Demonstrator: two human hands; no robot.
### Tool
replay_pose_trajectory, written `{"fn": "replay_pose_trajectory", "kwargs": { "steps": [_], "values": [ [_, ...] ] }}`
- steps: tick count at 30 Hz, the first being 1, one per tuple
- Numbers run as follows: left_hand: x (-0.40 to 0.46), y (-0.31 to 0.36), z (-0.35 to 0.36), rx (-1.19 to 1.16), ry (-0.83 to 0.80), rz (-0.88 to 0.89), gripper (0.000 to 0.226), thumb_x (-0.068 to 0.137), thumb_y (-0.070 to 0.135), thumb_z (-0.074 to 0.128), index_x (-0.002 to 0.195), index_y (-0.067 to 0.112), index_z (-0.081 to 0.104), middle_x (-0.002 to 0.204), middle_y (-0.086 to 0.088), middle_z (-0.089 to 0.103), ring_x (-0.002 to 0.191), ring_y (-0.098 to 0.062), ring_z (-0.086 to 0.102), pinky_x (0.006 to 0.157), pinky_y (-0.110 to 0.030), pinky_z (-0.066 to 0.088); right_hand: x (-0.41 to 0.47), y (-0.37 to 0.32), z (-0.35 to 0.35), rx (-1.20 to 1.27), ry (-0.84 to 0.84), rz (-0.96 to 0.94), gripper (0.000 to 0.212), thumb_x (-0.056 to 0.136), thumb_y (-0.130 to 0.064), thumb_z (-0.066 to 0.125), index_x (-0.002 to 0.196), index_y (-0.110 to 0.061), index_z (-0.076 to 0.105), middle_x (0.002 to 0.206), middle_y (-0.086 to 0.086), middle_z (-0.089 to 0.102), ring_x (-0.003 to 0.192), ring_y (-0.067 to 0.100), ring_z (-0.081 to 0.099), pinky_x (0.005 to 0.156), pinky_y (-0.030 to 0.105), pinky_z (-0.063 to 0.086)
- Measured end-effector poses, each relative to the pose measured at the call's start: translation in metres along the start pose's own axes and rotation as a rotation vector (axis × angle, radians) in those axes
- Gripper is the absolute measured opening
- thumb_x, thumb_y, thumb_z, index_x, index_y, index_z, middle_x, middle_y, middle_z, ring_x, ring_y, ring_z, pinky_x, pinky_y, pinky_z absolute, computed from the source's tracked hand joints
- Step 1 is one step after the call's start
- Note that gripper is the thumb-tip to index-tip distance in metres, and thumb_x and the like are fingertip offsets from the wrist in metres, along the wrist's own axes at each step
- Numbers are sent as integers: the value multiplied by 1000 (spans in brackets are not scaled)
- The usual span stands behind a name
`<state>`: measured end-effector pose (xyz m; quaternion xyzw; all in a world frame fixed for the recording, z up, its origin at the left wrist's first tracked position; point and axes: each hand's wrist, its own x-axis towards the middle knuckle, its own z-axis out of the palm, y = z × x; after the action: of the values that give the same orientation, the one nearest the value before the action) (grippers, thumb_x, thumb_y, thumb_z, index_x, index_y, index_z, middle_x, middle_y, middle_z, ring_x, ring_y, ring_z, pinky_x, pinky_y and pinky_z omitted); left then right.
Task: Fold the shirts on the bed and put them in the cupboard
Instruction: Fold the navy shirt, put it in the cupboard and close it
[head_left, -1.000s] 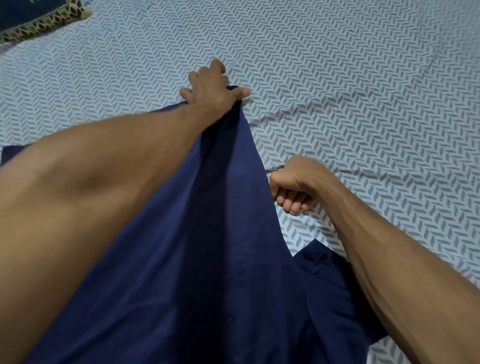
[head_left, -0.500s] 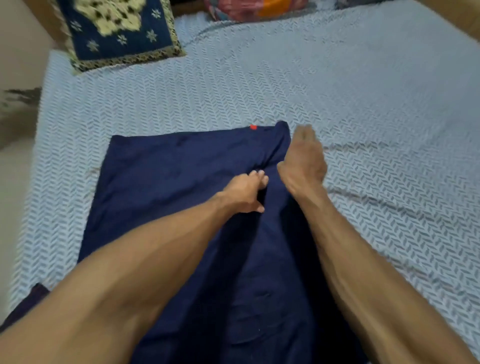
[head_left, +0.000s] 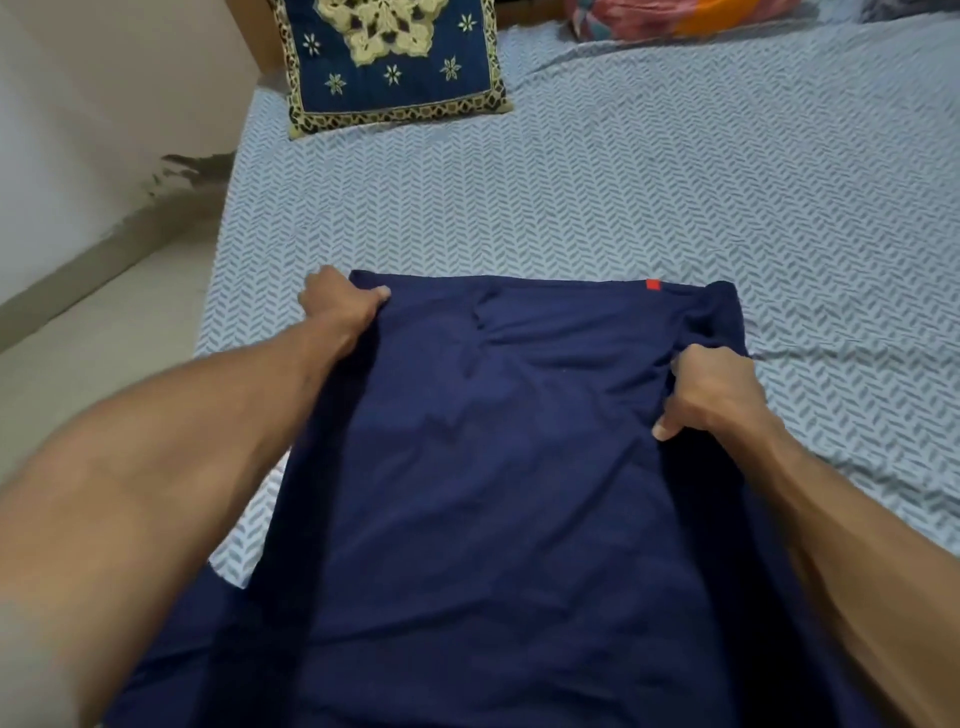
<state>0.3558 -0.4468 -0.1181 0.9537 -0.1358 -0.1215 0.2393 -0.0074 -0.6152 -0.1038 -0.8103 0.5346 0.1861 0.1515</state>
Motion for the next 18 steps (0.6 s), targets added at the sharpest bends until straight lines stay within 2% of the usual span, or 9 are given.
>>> {"fn": "replay_pose_trajectory", "kwargs": {
  "steps": [3, 6, 7, 8, 9, 10, 11, 14, 18],
  "values": [
    [17, -17, 8, -131, -59, 32, 29, 77, 35, 82, 88, 14, 67, 87, -3, 68, 85, -22, 63, 71, -32, 45, 3, 0, 1, -27, -10, 9, 52, 45, -29, 98, 72, -17, 56, 76, 4, 60, 75, 26, 55, 63, 32, 44],
    [29, -24, 5, -279, -69, 31, 22, 79, 31, 80, 72, 17, 64, 74, -3, 62, 74, -19, 57, 65, -29, 40, -3, -12, -14, -44, -35, 31, 46, 57, -39, 92, 81, -17, 59, 94, 4, 66, 86, 27, 60, 71, 32, 47],
    [33, -25, 2, -355, -75, 17, 24, 78, 34, 79, 71, 17, 64, 74, -3, 62, 74, -19, 56, 66, -29, 40, -4, -18, -21, -15, -46, 32, 46, 66, -48, 86, 91, -16, 64, 104, 5, 65, 101, 29, 62, 81, 33, 49],
    [36, -25, 1, -407, -73, -1, 25, 78, 37, 76, 70, 17, 64, 73, -3, 61, 73, -19, 55, 66, -30, 41, -1, -24, -25, 23, -36, 39, 57, 73, -58, 77, 108, -14, 66, 123, 8, 61, 122, 31, 56, 95, 39, 47],
    [45, -25, -5, -421, -68, -2, 24, 81, 37, 73, 71, 18, 65, 74, -4, 60, 73, -19, 55, 67, -31, 41, 7, -37, -26, 54, -7, 32, 77, 76, -67, 69, 132, -15, 58, 149, 10, 46, 141, 32, 40, 109, 51, 39],
    [48, -25, -4, -389, -70, 15, 24, 86, 36, 70, 73, 18, 65, 75, -5, 60, 74, -20, 55, 68, -31, 42, 11, -47, -24, 76, 4, 18, 95, 77, -73, 63, 152, -20, 38, 166, 5, 23, 152, 31, 21, 114, 64, 28],
    [54, -26, -1, -321, -56, 37, 25, 91, 35, 66, 75, 16, 64, 76, -6, 60, 74, -21, 56, 68, -31, 42, 20, -58, -20, 90, 5, -16, 106, 77, -77, 60, 160, -25, 19, 170, 0, 4, 156, 31, 6, 114, 73, 20],
    [64, -29, 8, -153, 10, 104, 34, 99, 31, 54, 78, 6, 62, 82, -12, 63, 80, -28, 58, 69, -31, 38, 43, -73, -4, 140, -43, -21, 116, 73, -81, 63, 160, -37, -1, 169, -6, -18, 154, 37, -14, 104, 85, 11],
    [68, -33, 22, -32, 75, 179, 38, 106, 29, 37, 106, -3, 58, 114, -24, 64, 105, -40, 58, 92, -41, 42, 71, -70, -2, 112, -50, -33, 139, 48, -93, 57, 159, -39, -5, 168, -3, -21, 152, 46, -13, 107, 85, 10]
  ]
}}
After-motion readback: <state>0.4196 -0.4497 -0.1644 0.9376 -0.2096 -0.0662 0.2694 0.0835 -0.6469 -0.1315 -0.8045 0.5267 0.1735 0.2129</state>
